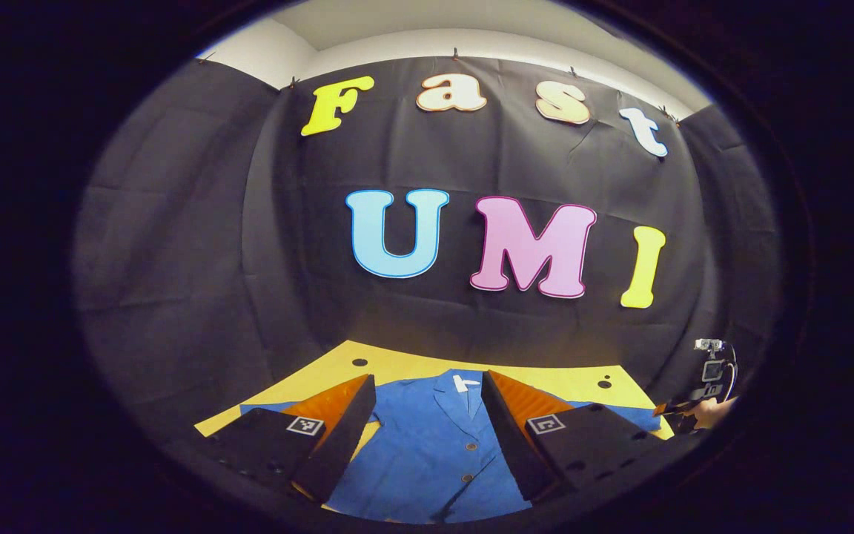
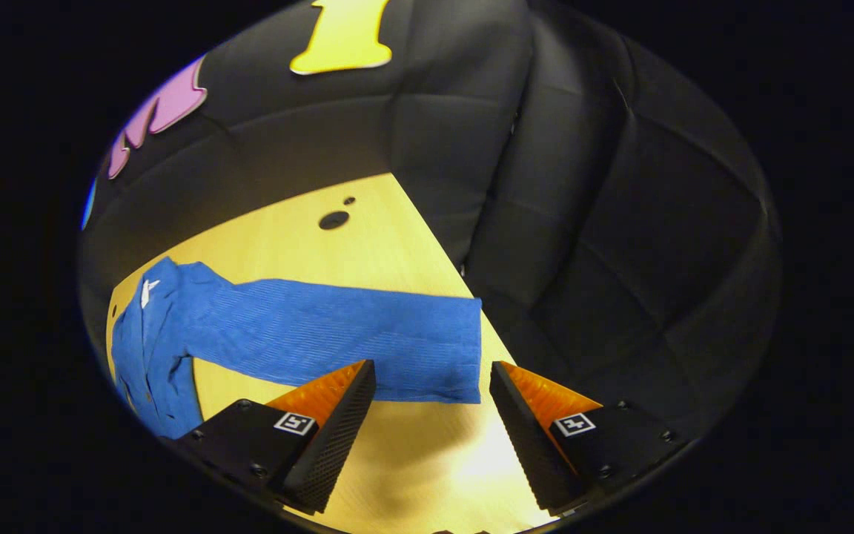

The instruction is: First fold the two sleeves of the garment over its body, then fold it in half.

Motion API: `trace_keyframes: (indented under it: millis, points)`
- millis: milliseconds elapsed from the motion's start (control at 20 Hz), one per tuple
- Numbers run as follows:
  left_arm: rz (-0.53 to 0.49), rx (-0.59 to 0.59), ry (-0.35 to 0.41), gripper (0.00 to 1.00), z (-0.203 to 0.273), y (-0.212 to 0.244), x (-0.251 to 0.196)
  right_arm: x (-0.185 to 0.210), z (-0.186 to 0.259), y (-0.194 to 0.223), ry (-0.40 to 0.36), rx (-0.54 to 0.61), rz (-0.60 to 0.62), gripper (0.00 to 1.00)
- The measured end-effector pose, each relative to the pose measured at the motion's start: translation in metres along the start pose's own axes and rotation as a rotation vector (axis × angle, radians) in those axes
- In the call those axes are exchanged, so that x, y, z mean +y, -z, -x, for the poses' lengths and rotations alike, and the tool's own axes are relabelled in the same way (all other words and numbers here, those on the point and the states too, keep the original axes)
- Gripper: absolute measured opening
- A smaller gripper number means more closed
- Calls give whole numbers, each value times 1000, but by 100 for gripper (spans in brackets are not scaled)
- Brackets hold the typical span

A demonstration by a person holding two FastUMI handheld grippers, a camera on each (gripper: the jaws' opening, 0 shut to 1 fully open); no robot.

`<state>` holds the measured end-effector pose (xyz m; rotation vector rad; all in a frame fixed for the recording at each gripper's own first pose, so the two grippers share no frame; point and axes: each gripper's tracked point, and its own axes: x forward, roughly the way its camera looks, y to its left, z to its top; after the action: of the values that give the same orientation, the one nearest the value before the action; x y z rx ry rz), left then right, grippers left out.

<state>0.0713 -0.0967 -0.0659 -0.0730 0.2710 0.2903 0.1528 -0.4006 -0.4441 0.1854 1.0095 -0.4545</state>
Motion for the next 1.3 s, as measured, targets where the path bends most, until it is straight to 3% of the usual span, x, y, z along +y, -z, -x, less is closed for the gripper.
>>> trace_keyframes:
  millis: [150,400,450,500,600,650,850,950,1100,1300]
  points:
    - [-11,14,-27,82,-2,4,-2,-11,-28,8,29,55,31,100]
    - [8,16,-2,82,-13,-4,-20,-6,-41,26,-18,174,-29,100]
    - [8,10,3,82,-16,-7,-24,-6,-44,25,-22,140,-36,99]
    - [-1,5,6,82,-18,-11,-26,-6,-43,27,-23,166,-28,90]
    - [-30,-1,16,82,-20,-12,-29,-4,-44,29,-36,145,-8,95]
    - [-43,-2,24,82,-21,-12,-31,-1,-44,25,-49,116,-1,86]
    - [-66,24,50,82,-21,-4,-33,21,-41,22,-163,90,-117,16]
    - [-67,38,57,82,-21,2,-31,37,-37,21,-243,105,-195,6]
    - [-71,56,50,82,-19,6,-21,49,-25,1,-250,7,-137,5]
    - [-49,59,34,82,-13,11,-1,120,29,-35,-375,-84,-17,5]
